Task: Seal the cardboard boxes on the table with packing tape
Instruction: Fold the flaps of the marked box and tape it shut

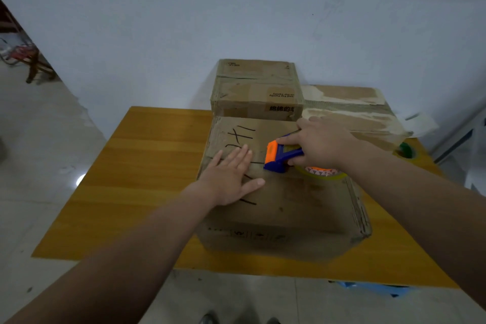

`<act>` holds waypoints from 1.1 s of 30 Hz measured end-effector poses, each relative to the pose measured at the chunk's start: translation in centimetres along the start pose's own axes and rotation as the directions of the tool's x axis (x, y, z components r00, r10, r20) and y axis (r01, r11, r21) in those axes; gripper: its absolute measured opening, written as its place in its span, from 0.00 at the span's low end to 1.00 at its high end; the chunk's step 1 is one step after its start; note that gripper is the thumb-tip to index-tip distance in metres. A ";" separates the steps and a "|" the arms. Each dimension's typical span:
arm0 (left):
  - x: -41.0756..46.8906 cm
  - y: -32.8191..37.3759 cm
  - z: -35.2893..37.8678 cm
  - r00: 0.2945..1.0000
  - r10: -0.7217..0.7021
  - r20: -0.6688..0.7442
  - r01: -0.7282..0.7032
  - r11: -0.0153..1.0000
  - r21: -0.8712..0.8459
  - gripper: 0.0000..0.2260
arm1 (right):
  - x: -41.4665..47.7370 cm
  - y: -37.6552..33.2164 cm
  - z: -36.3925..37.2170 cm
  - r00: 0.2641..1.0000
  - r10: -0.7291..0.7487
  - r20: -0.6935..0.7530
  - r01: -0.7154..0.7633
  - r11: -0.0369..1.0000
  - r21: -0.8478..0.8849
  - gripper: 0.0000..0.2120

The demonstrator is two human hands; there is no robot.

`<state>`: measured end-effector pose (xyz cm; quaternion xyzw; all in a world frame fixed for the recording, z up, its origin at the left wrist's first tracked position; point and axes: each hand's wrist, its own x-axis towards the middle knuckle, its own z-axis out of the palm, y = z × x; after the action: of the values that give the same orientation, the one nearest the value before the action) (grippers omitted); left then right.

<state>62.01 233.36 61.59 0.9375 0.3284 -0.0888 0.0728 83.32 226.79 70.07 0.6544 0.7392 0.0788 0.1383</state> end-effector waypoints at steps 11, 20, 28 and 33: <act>0.3 1.2 0.4 0.981 -0.185 -0.059 0.190 0.978 0.086 0.45 | 0.0 0.0 -0.1 0.999 -0.032 -0.021 0.032 0.999 -0.008 0.29; 0.3 1.6 0.5 0.981 -0.194 -0.017 0.194 0.981 -0.019 0.42 | -4.6 6.1 -0.8 1.000 0.015 0.008 -0.015 1.000 0.022 0.34; 1.2 4.2 0.0 0.957 -0.290 0.000 0.290 0.957 -0.018 0.44 | -6.5 7.1 2.4 0.995 0.071 0.066 -0.068 0.997 -0.045 0.29; 3.9 10.9 0.7 0.998 -0.051 -0.035 0.050 0.999 -0.016 0.41 | -6.5 7.3 2.8 0.993 0.089 0.073 -0.087 0.996 -0.031 0.29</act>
<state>71.79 227.13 60.93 0.9297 0.3539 -0.0717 0.0719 91.78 221.12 70.22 0.6868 0.7029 0.0706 0.1709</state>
